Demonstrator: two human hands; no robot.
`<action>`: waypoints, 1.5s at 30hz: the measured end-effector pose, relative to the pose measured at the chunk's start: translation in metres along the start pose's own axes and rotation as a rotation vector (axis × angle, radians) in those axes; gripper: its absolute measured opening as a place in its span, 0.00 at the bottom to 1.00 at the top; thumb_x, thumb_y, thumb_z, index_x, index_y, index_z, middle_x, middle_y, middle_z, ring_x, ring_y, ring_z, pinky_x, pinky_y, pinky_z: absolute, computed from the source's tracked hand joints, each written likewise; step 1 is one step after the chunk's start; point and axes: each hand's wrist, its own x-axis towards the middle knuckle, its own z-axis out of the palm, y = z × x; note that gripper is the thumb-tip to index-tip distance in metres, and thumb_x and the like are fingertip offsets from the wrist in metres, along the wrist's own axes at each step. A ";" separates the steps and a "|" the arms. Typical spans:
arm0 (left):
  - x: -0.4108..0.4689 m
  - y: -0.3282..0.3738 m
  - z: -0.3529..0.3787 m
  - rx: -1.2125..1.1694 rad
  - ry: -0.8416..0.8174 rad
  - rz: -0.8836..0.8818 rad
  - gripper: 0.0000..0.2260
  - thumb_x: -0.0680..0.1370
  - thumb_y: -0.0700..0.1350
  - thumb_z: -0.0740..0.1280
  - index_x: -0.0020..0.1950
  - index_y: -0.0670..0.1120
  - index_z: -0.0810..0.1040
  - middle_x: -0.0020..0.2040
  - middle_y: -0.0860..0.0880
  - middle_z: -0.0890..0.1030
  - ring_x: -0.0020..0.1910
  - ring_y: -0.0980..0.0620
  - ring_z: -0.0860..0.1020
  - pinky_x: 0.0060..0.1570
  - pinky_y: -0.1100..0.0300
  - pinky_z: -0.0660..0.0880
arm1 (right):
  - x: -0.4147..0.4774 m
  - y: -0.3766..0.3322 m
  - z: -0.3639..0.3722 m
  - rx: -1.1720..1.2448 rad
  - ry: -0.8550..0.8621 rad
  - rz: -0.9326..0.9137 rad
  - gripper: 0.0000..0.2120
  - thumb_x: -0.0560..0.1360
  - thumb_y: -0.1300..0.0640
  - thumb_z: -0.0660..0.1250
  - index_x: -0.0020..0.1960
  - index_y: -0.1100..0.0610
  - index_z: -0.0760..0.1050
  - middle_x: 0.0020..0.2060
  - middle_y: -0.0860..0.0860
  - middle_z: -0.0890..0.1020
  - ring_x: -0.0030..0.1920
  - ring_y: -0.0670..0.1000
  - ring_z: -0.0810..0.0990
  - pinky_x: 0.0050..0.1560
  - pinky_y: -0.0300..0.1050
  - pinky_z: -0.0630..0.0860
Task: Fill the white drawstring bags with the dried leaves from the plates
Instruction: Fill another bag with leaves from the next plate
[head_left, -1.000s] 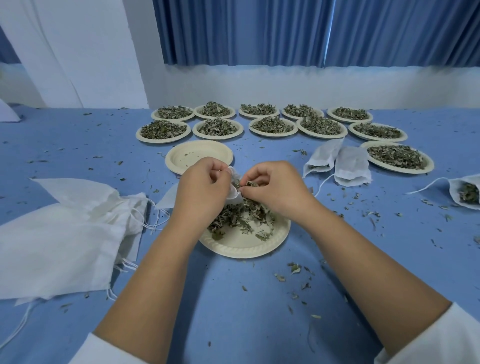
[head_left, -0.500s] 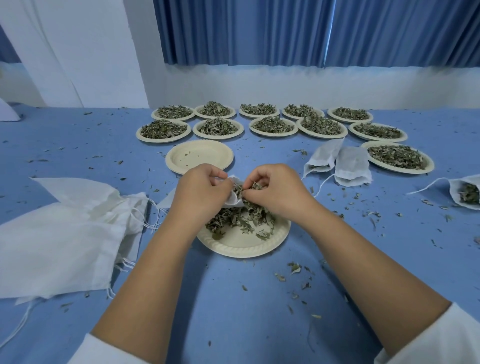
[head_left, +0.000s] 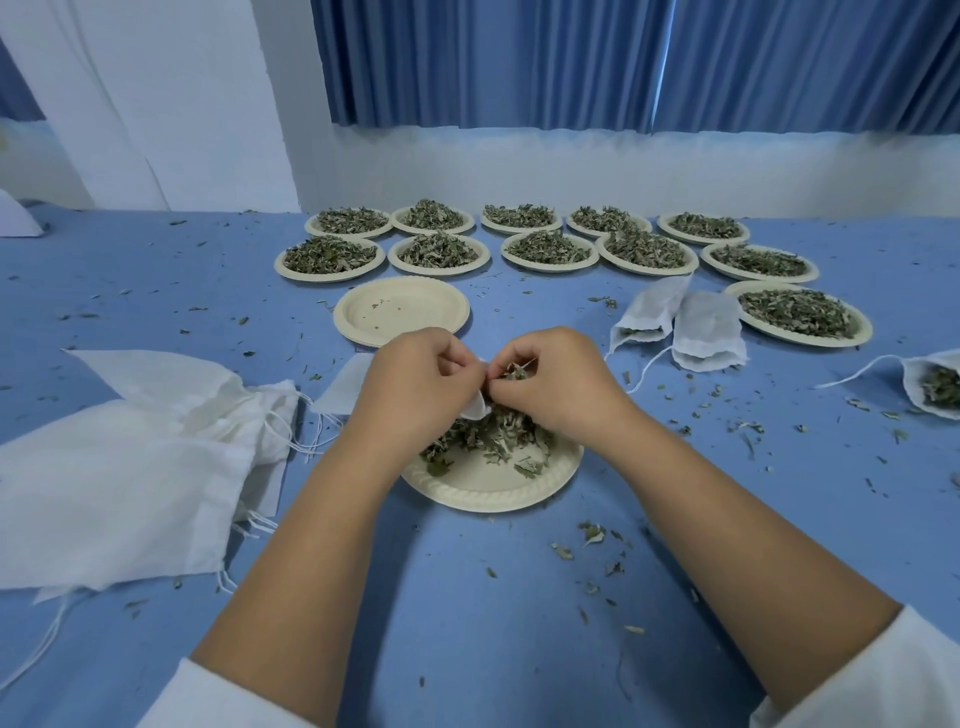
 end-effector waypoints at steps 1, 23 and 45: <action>0.000 0.001 0.001 0.002 -0.027 0.007 0.04 0.75 0.45 0.69 0.40 0.50 0.80 0.32 0.54 0.83 0.34 0.59 0.79 0.37 0.62 0.75 | 0.000 0.000 0.000 0.028 0.017 0.012 0.03 0.69 0.58 0.74 0.40 0.50 0.83 0.24 0.41 0.76 0.29 0.39 0.73 0.30 0.29 0.66; 0.003 0.005 -0.003 -0.311 -0.014 -0.047 0.07 0.80 0.41 0.64 0.45 0.49 0.81 0.32 0.53 0.78 0.31 0.57 0.75 0.45 0.48 0.80 | -0.004 -0.007 0.004 0.650 0.004 0.210 0.09 0.72 0.66 0.73 0.37 0.53 0.82 0.29 0.43 0.83 0.27 0.40 0.78 0.30 0.31 0.74; -0.002 0.010 -0.003 -0.333 -0.146 0.034 0.07 0.82 0.42 0.61 0.47 0.47 0.78 0.29 0.57 0.76 0.26 0.62 0.71 0.32 0.62 0.76 | 0.002 -0.003 0.004 0.968 -0.242 0.406 0.05 0.77 0.66 0.67 0.53 0.63 0.78 0.39 0.55 0.84 0.39 0.49 0.85 0.39 0.41 0.81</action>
